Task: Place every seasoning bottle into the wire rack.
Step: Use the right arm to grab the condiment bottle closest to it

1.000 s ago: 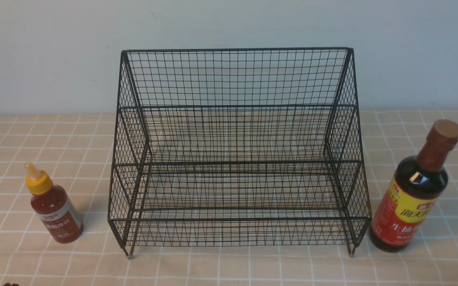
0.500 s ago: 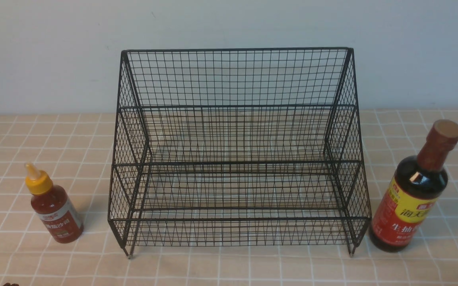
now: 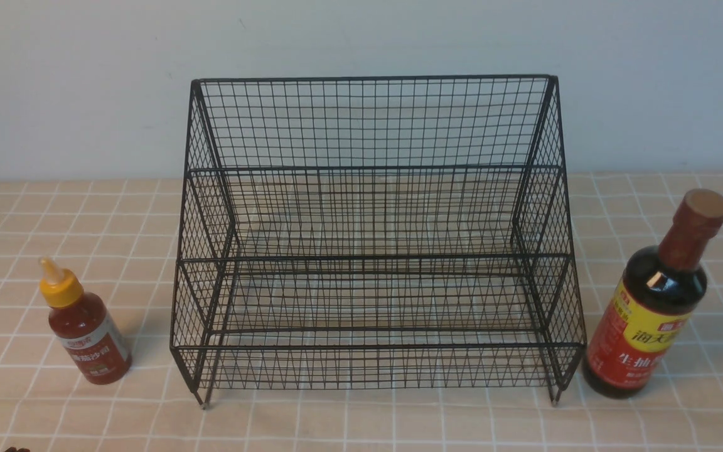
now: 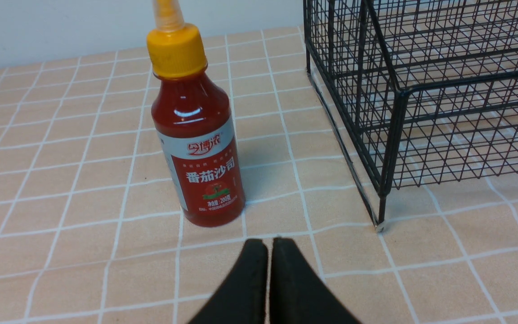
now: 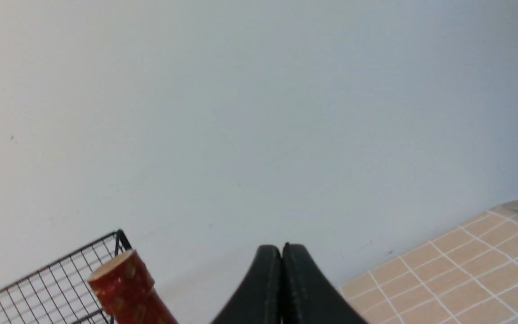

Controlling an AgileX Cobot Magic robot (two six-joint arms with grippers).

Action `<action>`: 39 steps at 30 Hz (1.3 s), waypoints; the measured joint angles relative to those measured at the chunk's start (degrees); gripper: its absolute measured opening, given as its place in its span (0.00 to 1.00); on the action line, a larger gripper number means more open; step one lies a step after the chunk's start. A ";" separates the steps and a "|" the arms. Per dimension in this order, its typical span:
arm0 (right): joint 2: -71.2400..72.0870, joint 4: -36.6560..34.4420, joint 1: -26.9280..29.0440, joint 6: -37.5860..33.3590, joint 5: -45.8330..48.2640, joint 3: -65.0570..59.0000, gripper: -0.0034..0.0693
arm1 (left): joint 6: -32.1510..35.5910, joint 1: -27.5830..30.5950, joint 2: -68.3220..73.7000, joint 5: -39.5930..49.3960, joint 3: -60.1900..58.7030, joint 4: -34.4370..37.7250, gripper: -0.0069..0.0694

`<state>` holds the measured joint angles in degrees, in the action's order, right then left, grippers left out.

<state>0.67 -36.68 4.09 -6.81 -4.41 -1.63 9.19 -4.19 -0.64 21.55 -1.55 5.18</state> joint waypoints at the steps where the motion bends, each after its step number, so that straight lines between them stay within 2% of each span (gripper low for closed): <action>1: 0.00 -0.55 0.00 0.00 -0.69 0.00 0.03 | 0.00 0.00 0.00 0.00 0.00 0.00 0.08; 7: 0.00 -0.11 0.00 0.22 -0.54 0.59 0.03 | 0.00 0.00 0.00 0.00 0.00 0.00 0.08; 11: -0.82 7.87 0.00 0.22 3.32 8.39 0.04 | 0.00 0.00 0.00 0.00 0.00 0.00 0.08; 15: -7.07 12.66 -0.34 0.22 6.78 15.37 0.09 | 0.00 0.00 0.00 0.00 0.00 0.00 0.08; 21: -19.85 14.38 -2.56 -0.42 12.26 23.40 0.24 | 0.00 0.00 0.00 0.00 0.00 0.00 0.08; 25: -32.57 14.58 -7.16 -2.27 13.28 29.74 0.44 | 0.00 0.00 0.00 0.00 0.00 0.00 0.08; 26: -32.57 14.58 -7.16 -2.37 13.28 29.99 0.45 | 0.00 0.00 0.00 0.00 0.00 0.00 0.08; 27: -37.25 14.79 -9.63 -2.92 13.09 32.01 0.51 | 0.00 0.00 0.00 0.00 0.00 0.00 0.08; 30: -40.82 15.26 -11.64 -3.86 12.48 33.71 0.58 | 0.00 0.00 0.00 0.00 0.00 0.00 0.08; 35: -51.90 15.80 -16.40 -8.07 7.03 35.94 0.74 | 0.00 0.00 0.00 0.00 0.00 0.00 0.08; 39: -58.04 15.92 -16.69 -8.97 5.37 36.11 0.79 | 0.00 0.00 0.00 0.00 0.00 0.00 0.08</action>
<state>-57.37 -20.76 -12.60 -15.78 0.96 34.49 9.19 -4.19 -0.64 21.55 -1.55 5.18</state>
